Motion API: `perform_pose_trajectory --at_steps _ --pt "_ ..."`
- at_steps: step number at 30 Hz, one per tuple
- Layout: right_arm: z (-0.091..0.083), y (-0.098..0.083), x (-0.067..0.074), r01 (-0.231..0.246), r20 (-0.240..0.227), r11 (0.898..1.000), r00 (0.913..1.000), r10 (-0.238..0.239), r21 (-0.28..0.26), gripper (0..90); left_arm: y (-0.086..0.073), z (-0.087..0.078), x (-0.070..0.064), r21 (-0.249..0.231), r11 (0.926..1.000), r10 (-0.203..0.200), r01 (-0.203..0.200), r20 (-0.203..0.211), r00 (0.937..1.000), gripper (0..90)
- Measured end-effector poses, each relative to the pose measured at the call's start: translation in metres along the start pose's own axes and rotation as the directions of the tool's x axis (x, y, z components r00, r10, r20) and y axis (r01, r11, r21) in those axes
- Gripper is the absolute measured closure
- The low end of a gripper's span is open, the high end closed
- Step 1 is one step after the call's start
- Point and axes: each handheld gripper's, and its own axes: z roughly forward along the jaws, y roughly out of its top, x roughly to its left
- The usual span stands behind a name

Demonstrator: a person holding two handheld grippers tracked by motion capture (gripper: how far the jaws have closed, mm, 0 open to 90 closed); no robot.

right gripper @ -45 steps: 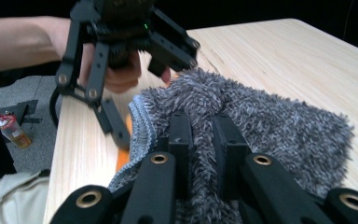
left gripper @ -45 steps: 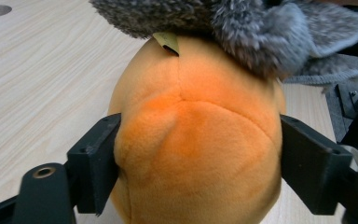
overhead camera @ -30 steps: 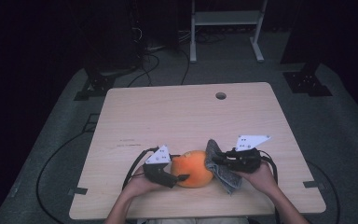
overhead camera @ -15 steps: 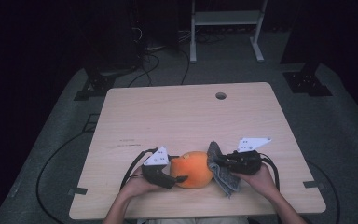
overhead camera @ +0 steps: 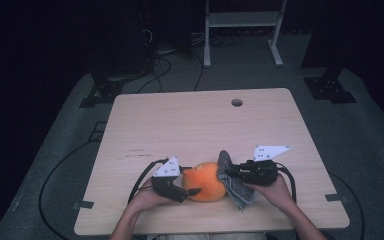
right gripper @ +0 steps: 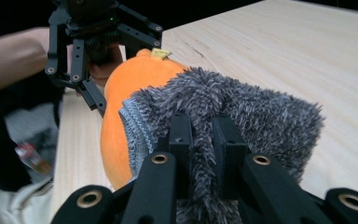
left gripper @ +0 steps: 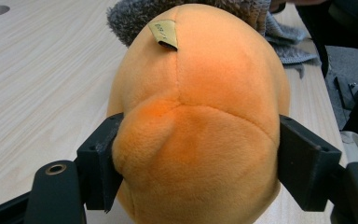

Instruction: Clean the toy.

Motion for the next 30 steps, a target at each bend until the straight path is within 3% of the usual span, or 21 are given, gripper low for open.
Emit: perform_pose_trajectory --at_steps 6,9,13,16,19,22,26,30 --pt "-0.007 -0.016 -0.006 -0.014 0.047 0.997 0.9988 0.01 0.081 79.3 0.001 0.001 -0.001 -0.004 1.0 0.008 -0.008 0.004 1.0 25.5" --pt "-0.009 -0.01 -0.004 0.009 0.059 0.998 0.9982 -0.012 0.06 79.2 0.001 0.002 -0.001 -0.003 0.9998 0.017 -0.017 0.01 0.9998 26.0" --pt "-0.006 0.012 0.001 0.057 0.037 0.998 0.9977 -0.057 0.012 79.2 0.001 0.003 -0.004 -0.004 0.9988 0.049 -0.049 0.021 0.9986 27.2" --pt "0.004 0.034 0.007 0.108 0.023 0.994 0.9938 -0.109 0.021 79.3 0.001 0.003 -0.006 -0.004 0.9979 0.065 -0.065 0.026 0.9975 28.3" --pt "0.017 0.05 0.014 0.159 0.006 0.985 0.9872 -0.16 0.065 79.3 0.0 0.001 -0.007 0.003 0.9971 0.076 -0.076 0.034 0.9965 28.5" --pt "0.026 0.049 0.015 0.163 -0.004 0.983 0.9865 -0.164 0.089 79.5 0.0 -0.002 -0.006 0.008 0.9985 0.054 -0.054 0.055 0.997 26.7" --pt "0.026 0.041 0.015 0.143 -0.003 0.987 0.9896 -0.144 0.073 79.6 0.009 -0.004 -0.003 0.023 0.9997 -0.004 0.002 0.087 0.9962 14.1" --pt "0.02 0.035 0.013 0.129 -0.002 0.99 0.9916 -0.129 0.062 79.4 0.008 -0.004 -0.002 0.024 0.9996 0.01 -0.012 0.076 0.997 22.9"
